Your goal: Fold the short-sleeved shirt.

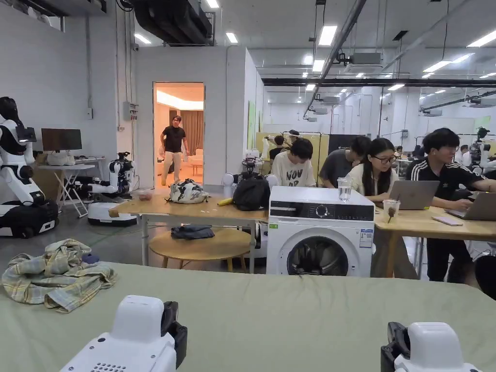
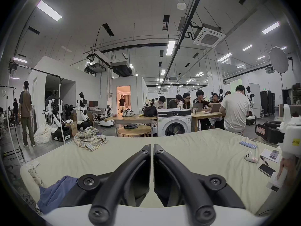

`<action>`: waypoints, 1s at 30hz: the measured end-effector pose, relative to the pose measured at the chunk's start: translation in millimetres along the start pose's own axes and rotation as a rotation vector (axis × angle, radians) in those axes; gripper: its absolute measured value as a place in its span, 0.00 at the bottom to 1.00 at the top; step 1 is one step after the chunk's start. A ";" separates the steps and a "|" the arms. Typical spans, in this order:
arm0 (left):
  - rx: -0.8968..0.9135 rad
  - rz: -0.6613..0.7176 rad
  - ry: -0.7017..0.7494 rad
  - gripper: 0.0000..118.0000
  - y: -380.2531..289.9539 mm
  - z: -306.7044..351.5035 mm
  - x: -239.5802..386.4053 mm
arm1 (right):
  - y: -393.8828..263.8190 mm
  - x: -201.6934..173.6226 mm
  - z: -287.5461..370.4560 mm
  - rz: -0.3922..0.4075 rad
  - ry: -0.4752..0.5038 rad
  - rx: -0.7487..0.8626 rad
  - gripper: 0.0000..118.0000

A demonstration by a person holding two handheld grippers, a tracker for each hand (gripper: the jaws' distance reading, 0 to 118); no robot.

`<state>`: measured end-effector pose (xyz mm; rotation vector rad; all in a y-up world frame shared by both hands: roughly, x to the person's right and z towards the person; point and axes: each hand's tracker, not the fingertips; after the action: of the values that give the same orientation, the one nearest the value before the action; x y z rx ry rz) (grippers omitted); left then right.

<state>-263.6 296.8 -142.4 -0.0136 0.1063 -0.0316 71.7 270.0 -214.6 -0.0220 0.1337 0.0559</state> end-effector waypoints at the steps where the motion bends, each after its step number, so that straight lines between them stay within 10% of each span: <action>1: -0.001 -0.004 0.006 0.00 -0.1 0.1 -0.4 | 0.2 -0.4 0.0 0.019 -0.007 0.000 0.00; 30: -0.019 -0.019 0.025 0.00 -2.4 -2.3 1.5 | 4.7 -4.4 -0.2 -0.003 -0.016 0.001 0.00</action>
<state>-262.4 294.3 -144.8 -0.0332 0.1319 -0.0500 67.0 274.4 -214.3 -0.0210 0.1180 0.0526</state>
